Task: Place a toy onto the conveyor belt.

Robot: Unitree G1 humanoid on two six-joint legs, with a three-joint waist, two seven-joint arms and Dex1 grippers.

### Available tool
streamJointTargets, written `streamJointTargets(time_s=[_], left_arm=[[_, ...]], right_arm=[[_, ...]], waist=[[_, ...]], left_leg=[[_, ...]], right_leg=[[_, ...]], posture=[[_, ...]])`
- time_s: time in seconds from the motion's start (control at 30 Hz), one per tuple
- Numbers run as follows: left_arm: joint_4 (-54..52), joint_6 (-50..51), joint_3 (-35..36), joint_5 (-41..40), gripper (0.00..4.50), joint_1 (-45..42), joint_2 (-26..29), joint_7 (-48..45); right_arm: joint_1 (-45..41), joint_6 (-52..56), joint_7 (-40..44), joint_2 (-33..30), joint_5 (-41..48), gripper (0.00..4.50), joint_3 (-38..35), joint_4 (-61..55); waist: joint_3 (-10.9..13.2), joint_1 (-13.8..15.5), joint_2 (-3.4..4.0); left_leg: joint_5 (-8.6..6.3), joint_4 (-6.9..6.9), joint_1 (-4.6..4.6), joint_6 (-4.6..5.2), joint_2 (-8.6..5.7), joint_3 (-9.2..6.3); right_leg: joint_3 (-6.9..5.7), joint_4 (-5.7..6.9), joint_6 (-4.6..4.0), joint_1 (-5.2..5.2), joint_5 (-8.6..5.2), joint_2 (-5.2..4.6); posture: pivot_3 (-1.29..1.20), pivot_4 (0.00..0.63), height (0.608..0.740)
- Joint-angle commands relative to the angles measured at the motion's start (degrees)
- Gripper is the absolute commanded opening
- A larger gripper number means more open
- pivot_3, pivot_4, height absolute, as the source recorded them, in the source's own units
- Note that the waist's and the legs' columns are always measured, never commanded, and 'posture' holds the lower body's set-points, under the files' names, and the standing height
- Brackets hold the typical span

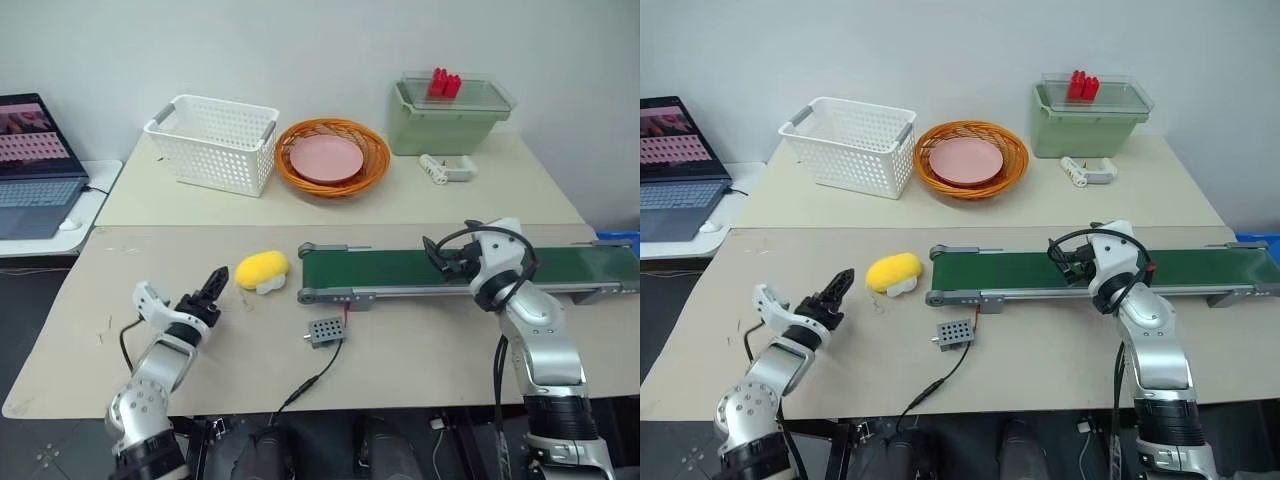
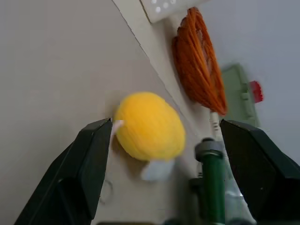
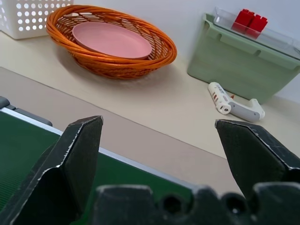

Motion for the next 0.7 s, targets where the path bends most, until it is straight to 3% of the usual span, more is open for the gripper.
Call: streamJointTargets(time_s=[0.03, 0.3, 0.47, 0.57, 0.7], left_arm=[[-2.8, 1.6, -0.3, -11.0, 3.89, 3.8, -0.5, 4.4], [6.2, -2.3, -3.1, -13.5, 3.89, 2.2, -1.0, 6.2], [11.8, -4.0, -4.9, -11.3, 3.89, -3.1, 0.0, 5.4], [12.8, -4.0, -5.8, -11.1, 3.89, -4.5, 0.2, 5.1], [13.8, -4.6, -6.4, -10.8, 3.89, -5.3, 0.4, 4.6]], right_arm=[[-0.2, -2.1, 0.3, -1.3, 0.0, 4.50, -1.9, -0.8], [0.8, -5.2, 3.5, -4.2, -2.7, 4.50, 1.3, -3.9], [1.6, -1.7, 30.8, -12.3, 12.2, 4.50, 10.2, -15.5], [0.1, 1.1, 39.7, -15.6, 17.7, 4.50, 12.3, -15.4], [-3.9, 1.5, 44.3, -16.0, 18.4, 4.50, 13.8, -11.3]], waist=[[0.0, 0.0, 0.00], [0.0, 0.3, 0.02], [0.0, 0.2, 0.03], [0.0, 0.5, -0.01], [0.1, 0.9, -0.08]], left_leg=[[-0.01, 0.00, 0.01, 0.02, -0.02, 0.01], [-0.25, 0.01, 0.15, 0.43, -0.06, 0.01], [-0.20, -0.01, 0.15, 0.32, -0.04, -0.03], [-0.32, 0.00, 0.35, 0.53, -0.02, -0.13], [-0.40, 0.04, 0.38, 0.64, -0.06, -0.09]], right_leg=[[0.01, 0.00, 0.00, 0.00, -0.01, -0.01], [-0.03, -0.03, -0.15, 0.21, -0.11, 0.01], [-0.06, -0.06, -0.12, 0.20, -0.12, 0.07], [-0.19, -0.10, -0.13, 0.49, -0.12, 0.06], [-0.16, -0.13, -0.29, 0.52, -0.21, -0.06]], posture=[[0.00, 0.150, 0.740], [0.00, 0.150, 0.740], [0.00, 0.150, 0.740], [0.00, 0.150, 0.740], [0.00, 0.150, 0.740]])
